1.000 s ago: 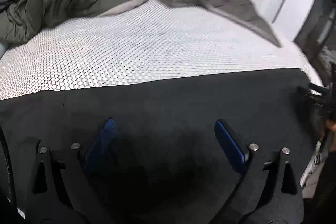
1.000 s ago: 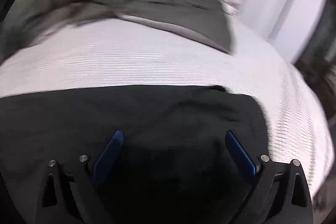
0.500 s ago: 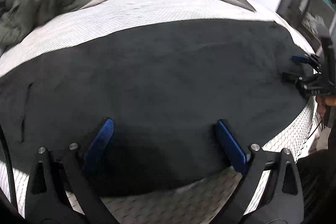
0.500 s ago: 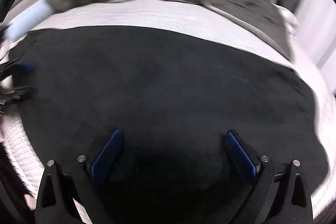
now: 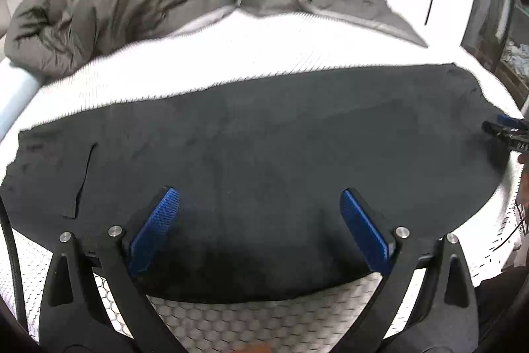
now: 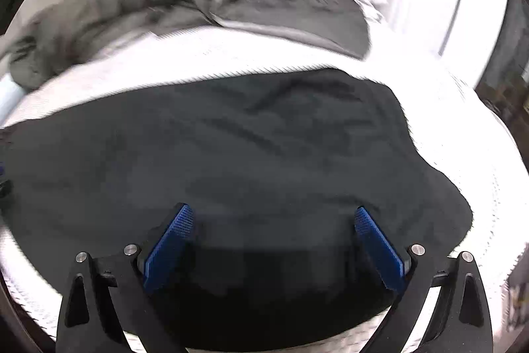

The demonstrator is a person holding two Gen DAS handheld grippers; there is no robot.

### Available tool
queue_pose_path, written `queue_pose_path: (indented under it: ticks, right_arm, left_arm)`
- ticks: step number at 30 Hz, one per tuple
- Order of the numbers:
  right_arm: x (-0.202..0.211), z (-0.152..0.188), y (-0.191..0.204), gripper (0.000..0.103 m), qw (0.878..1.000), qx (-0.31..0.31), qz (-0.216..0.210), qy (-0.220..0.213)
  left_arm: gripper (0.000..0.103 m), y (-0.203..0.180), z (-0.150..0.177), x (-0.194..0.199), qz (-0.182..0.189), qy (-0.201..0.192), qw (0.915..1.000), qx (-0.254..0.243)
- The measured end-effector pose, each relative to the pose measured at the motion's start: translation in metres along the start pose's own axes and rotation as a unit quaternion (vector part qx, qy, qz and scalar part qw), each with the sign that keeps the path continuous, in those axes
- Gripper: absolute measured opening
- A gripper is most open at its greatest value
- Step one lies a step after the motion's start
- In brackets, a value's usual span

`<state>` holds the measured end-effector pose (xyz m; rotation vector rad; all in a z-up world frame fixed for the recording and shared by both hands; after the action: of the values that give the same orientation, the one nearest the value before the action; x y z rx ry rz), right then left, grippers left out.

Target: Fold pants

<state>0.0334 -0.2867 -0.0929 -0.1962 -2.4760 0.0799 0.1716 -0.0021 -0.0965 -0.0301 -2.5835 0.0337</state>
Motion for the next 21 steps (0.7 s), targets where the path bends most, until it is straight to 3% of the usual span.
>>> queue_pose_path:
  ticks: [4, 8, 12, 15, 21]
  right_arm:
    - [0.003, -0.01, 0.034, 0.1, 0.999, 0.017, -0.04, -0.028]
    - [-0.002, -0.014, 0.038, 0.1, 0.999, 0.011, -0.041, -0.03]
    - [-0.014, -0.015, 0.008, 0.1, 1.0, -0.018, -0.009, -0.023]
    - [-0.014, -0.013, -0.03, 0.1, 0.997, -0.074, 0.011, -0.024]
    - [0.004, 0.0, -0.111, 0.1, 0.97, -0.238, 0.017, -0.037]
  left_arm:
    - [0.102, -0.013, -0.017, 0.014, 0.015, -0.037, 0.9991, 0.016]
    - [0.102, -0.025, -0.023, 0.02, 0.03, -0.047, 0.9983, 0.014]
    - [0.102, -0.038, -0.025, 0.02, 0.038, -0.045, 0.9982, 0.013]
    - [0.102, -0.052, -0.023, 0.015, 0.044, -0.038, 0.9983, 0.005]
    - [0.102, -0.091, -0.007, -0.008, 0.067, 0.001, 0.9976, -0.02]
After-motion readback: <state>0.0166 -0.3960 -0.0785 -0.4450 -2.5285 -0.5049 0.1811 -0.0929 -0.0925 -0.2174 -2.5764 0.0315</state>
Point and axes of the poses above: each gripper's, at about its wrist camera, not at the fingertips, and x roughly against the way its jaws point, y to its left, z to its underside, the point moved 8 cm from there along -x, roughly the way its jaws point, and after that the axes turned 13 degrees about -y, right-handed, at the moved point
